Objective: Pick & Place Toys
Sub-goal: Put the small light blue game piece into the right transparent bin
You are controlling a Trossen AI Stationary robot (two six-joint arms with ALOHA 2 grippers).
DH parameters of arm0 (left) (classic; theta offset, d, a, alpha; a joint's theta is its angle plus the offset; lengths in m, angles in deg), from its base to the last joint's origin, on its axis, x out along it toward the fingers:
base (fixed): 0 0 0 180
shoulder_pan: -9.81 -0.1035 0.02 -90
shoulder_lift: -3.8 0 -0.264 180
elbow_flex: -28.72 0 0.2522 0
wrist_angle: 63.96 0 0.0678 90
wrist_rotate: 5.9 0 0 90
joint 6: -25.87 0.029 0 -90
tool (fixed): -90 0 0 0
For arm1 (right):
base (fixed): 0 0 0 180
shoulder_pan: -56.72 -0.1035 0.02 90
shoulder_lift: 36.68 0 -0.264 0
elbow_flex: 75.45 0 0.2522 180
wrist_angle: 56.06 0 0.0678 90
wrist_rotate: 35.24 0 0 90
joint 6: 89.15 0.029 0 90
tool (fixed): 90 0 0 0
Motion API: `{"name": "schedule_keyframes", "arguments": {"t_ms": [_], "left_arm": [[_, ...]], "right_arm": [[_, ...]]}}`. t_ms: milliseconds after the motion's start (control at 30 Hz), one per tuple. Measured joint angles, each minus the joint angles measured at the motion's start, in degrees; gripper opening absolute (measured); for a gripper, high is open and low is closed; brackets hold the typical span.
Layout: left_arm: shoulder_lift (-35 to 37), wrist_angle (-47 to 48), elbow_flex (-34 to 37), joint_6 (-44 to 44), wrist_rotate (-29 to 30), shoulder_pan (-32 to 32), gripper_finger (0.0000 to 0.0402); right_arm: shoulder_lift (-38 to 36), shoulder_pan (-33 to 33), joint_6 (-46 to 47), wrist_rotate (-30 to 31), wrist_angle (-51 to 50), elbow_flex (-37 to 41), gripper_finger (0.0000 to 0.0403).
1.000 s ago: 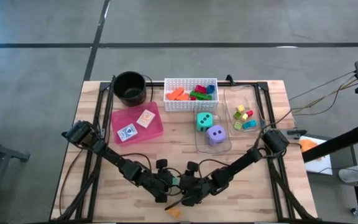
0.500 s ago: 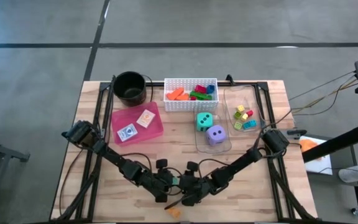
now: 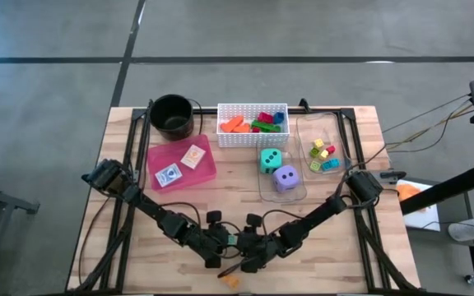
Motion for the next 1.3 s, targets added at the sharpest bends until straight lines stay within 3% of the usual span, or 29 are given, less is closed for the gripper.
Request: {"name": "schedule_keyframes", "arguments": {"t_ms": [200,633,1067,1300], "left_arm": [[0.0,0.9,0.0,1.1,0.1,0.0,0.0154],[0.1,1.2,-0.1,1.3,-0.8,-0.2,0.016],[0.3,0.7,-0.4,1.5,-2.3,-0.2,0.0294],[1.6,2.3,-0.3,4.0,-2.5,-0.1,0.0338]], "right_arm": [[0.0,-0.1,-3.9,0.0,0.1,0.0,0.0146],[-0.2,-0.2,-2.7,0.0,-1.9,-0.2,0.0145],[-0.3,-0.1,-2.8,-0.3,-2.5,-0.2,0.0145],[-0.6,-0.2,-1.8,-0.3,-4.3,-0.2,0.0145]]}}
